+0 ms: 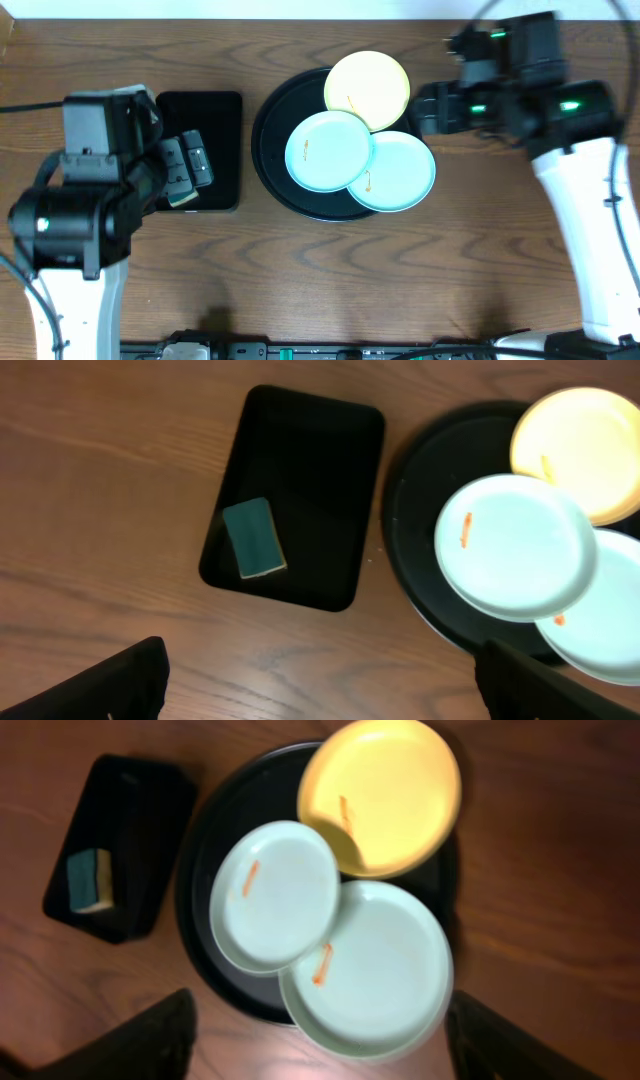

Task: Clean dirty plates on tray and stack at the side

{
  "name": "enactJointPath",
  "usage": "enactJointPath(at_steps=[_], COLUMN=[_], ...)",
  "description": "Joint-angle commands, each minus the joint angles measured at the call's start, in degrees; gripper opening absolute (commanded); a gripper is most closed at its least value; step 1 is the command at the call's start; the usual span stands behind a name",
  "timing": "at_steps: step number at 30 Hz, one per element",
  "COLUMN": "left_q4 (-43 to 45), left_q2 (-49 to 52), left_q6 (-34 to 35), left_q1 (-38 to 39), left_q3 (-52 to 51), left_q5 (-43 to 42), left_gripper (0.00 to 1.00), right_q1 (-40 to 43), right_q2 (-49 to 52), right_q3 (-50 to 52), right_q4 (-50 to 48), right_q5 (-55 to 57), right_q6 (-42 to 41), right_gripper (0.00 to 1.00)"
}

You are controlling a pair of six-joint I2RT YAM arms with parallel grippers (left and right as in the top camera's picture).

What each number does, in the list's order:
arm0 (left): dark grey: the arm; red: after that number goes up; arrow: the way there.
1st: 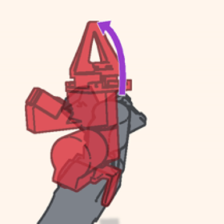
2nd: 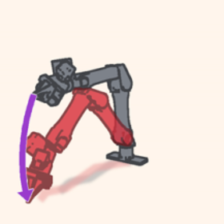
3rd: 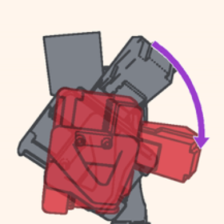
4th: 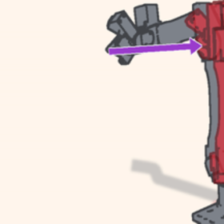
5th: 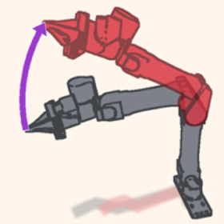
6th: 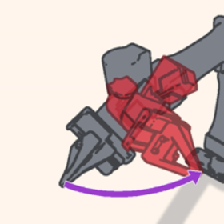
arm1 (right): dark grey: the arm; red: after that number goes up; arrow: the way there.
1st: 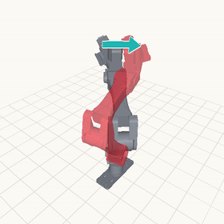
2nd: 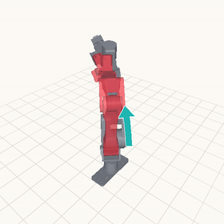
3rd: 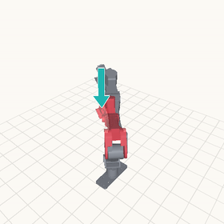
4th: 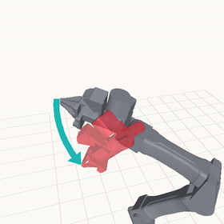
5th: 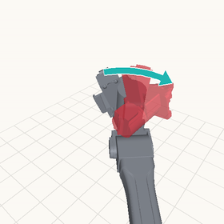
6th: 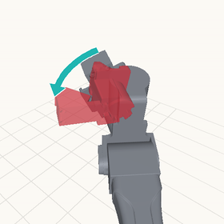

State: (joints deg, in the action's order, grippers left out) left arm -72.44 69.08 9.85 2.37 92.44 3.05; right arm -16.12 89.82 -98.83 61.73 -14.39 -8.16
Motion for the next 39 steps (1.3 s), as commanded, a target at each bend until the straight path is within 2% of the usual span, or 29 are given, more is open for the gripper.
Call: enactJointPath(at_steps=[1,3,6,12,21,22,35,37,39], left_q4=[-1.18,-2.89,-4.74,-3.69,-2.86,-2.47,-1.64,-1.64,-1.64], left_q2=[2.84,4.74,6.8,6.73,6.78,6.8,6.8,6.8,6.8], left_q6=[2.1,2.1,2.82,3.17,3.17,3.17,3.17,3.17,3.17], left_q1=[0.17,0.17,0.17,0.17,0.17,0.17,0.17,0.17,0.17], left_q3=[0.42,0.42,0.09,-2.97,-6.03,-6.47,-7.54,-7.54,-7.54], left_q5=[2.99,2.99,2.99,2.99,3.02,3.02,3.02,3.02,3.02], left_gripper=[0.98,0.98,0.98,0.98,0.98,0.98,0.98,0.98,0.98], right_q1=[-5.2,-6.12,-6.51,-7.8,-8.52,-8.61,-10.36,-10.73,-10.97], right_q2=[3.13,5.75,9.88,18.18,26.45,27.47,32.81,32.83,32.83], right_q3=[1.51,1.51,1.51,1.51,1.51,1.51,1.66,1.68,1.68], right_q4=[-1.81,-2.69,-4.76,-8.24,-10.69,-10.69,-10.4,-10.23,-9.64], right_q5=[10.36,11.37,10.16,10.05,10.08,10.05,10.08,10.32,11.54], right_q6=[-3.08,-4.63,-4.81,-7.76,-8.5,-9.2,-12.48,-12.83,-14.43], right_gripper=[0.82,0.76,0.73,0.64,0.58,0.54,0.43,0.36,0.34])
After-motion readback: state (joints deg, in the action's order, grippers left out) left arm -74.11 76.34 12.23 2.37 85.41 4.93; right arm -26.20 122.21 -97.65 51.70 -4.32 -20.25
